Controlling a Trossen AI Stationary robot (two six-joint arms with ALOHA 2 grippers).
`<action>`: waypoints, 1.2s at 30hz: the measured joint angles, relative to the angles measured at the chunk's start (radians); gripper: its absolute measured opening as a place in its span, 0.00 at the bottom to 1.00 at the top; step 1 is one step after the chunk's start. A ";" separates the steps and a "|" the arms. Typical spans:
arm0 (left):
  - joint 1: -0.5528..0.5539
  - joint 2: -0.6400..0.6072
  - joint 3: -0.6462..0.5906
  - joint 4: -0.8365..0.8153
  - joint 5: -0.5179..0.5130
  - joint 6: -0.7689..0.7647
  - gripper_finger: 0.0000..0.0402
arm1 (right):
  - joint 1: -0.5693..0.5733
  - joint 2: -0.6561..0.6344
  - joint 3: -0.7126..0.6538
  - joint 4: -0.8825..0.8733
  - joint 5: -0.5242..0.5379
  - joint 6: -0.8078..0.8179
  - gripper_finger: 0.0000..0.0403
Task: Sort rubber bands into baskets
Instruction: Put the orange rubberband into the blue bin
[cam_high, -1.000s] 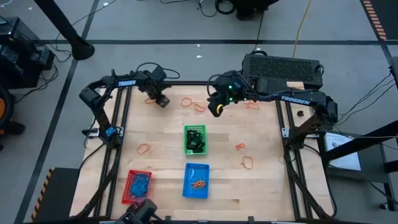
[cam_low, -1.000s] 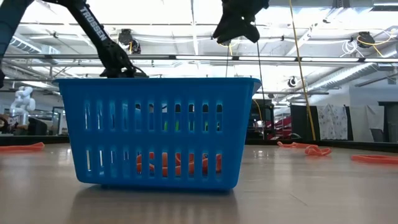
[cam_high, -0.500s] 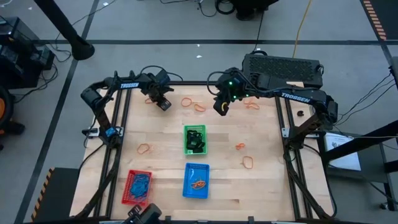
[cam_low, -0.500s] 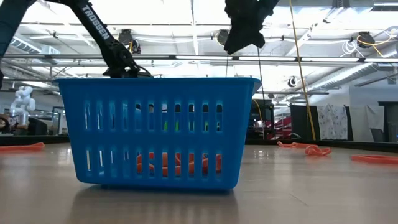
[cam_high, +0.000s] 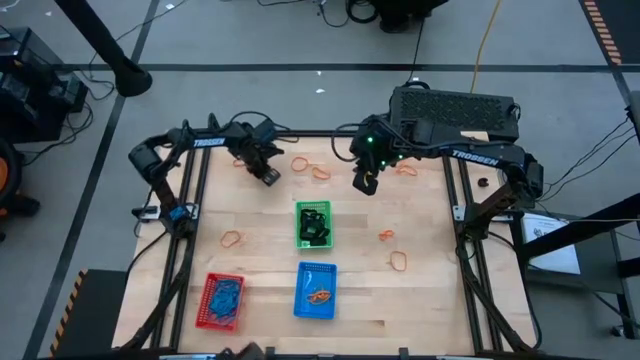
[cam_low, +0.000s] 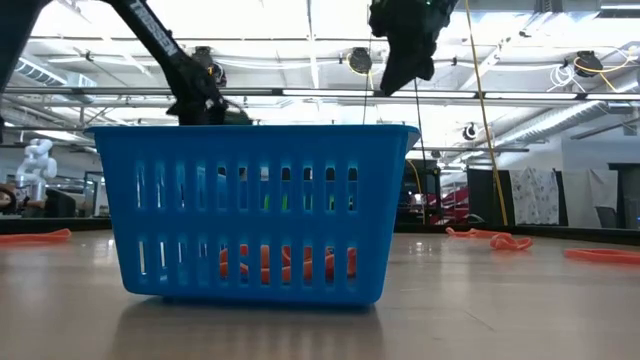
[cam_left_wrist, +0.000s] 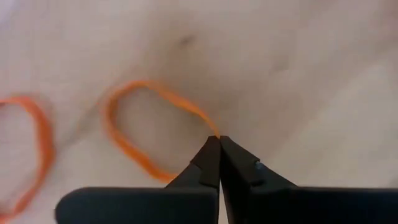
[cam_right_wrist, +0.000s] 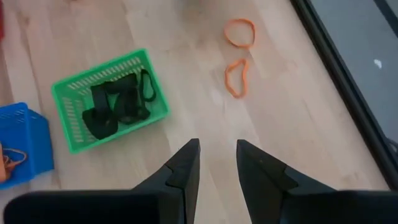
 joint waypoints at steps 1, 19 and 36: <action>-0.023 -0.015 0.000 0.004 0.001 -0.020 0.01 | 0.004 0.000 -0.006 0.011 0.000 -0.013 0.24; -0.705 -0.321 0.002 0.234 -0.003 -0.571 0.00 | 0.108 -0.007 -0.194 0.200 -0.205 -0.180 0.24; -1.057 -0.151 0.003 0.550 0.004 -0.565 0.00 | 0.472 -0.058 -0.203 0.168 0.096 0.420 0.24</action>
